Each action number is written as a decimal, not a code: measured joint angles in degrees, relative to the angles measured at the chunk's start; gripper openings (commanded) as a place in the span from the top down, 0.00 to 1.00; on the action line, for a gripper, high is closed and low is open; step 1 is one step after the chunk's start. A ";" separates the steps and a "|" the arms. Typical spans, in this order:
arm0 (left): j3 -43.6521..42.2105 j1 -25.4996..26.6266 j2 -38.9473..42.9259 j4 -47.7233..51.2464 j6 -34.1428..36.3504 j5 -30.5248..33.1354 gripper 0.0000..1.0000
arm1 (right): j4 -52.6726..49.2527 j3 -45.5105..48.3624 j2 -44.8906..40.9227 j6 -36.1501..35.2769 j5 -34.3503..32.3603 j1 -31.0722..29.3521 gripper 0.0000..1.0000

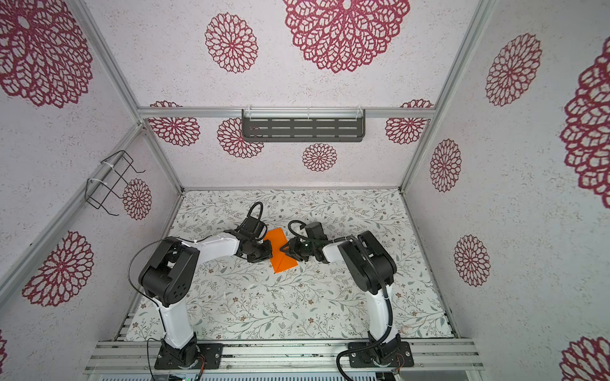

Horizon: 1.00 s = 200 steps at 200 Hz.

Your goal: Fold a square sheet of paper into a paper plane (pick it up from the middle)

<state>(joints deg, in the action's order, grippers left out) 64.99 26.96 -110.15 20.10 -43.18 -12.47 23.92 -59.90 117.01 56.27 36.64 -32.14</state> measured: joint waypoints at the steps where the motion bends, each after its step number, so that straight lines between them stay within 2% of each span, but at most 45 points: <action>1: 0.00 -0.02 -0.04 -0.02 0.00 -0.04 0.89 | -0.02 0.00 0.00 0.02 0.02 -0.02 0.60; 53: -0.09 -1.14 -0.44 -0.48 -0.63 -3.39 0.88 | 1.09 0.00 0.94 2.58 2.38 -1.05 0.67; 89: -0.17 -1.29 -0.44 -0.70 -0.87 -3.91 0.86 | 2.91 0.00 2.16 3.82 3.13 -1.09 0.79; 100: -0.17 -1.46 -0.44 -0.76 -1.03 -4.20 0.84 | 3.23 0.00 2.56 3.87 3.08 -1.09 0.85; 140: -0.76 -3.06 2.93 0.72 -2.23 -5.07 0.63 | 6.38 0.70 2.82 3.93 2.58 -1.07 0.95; 168: -3.98 -6.47 12.20 -0.50 -4.35 -5.79 0.45 | 13.03 2.67 2.54 5.81 2.67 -1.07 0.98; 200: -12.41 -9.33 22.01 -8.15 -8.85 -9.51 0.23 | 18.10 3.54 0.22 8.46 2.75 -1.03 0.98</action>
<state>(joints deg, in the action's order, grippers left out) 52.58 17.63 -88.14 11.94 -52.03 -21.98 42.02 -56.36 117.23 64.73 39.40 -33.17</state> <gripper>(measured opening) 0.704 0.057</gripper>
